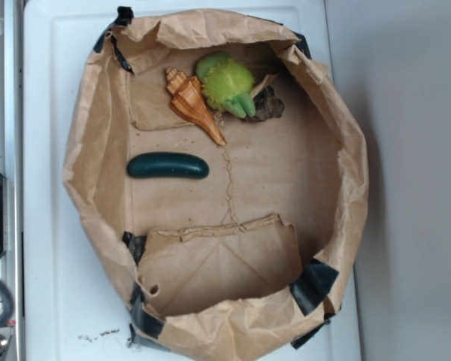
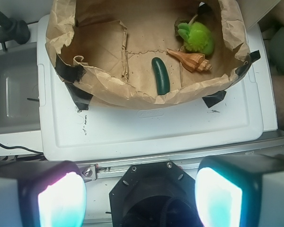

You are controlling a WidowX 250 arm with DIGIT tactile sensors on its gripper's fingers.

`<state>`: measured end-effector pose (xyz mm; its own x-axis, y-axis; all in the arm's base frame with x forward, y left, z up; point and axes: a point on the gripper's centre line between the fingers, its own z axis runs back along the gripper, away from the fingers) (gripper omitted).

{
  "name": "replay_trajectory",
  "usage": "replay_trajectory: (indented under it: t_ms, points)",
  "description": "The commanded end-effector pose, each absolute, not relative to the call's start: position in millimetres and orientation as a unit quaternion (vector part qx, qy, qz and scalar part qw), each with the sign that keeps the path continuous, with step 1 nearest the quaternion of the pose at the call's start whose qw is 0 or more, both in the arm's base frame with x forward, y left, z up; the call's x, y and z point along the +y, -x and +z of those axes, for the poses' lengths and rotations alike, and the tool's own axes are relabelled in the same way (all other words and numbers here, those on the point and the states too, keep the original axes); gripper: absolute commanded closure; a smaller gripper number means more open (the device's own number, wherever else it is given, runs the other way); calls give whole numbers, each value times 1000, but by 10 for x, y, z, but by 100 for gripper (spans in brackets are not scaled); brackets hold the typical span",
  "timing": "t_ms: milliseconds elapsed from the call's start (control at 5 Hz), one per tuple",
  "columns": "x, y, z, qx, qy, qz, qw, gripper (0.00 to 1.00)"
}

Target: Grab the plastic pickle.

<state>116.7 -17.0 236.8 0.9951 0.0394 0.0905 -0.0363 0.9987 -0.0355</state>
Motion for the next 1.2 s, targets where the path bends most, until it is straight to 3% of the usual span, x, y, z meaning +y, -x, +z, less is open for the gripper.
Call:
replay_trajectory:
  t_ms: [0, 400, 600, 1000]
  points:
    - [-170, -1167, 2368, -46, 17, 19, 999, 0]
    - [-273, -2089, 2232, -58, 5, -42, 997, 0]
    - [-275, -2376, 2323, -50, 31, -121, 991, 0]
    - [-275, -2376, 2323, -50, 31, -121, 991, 0]
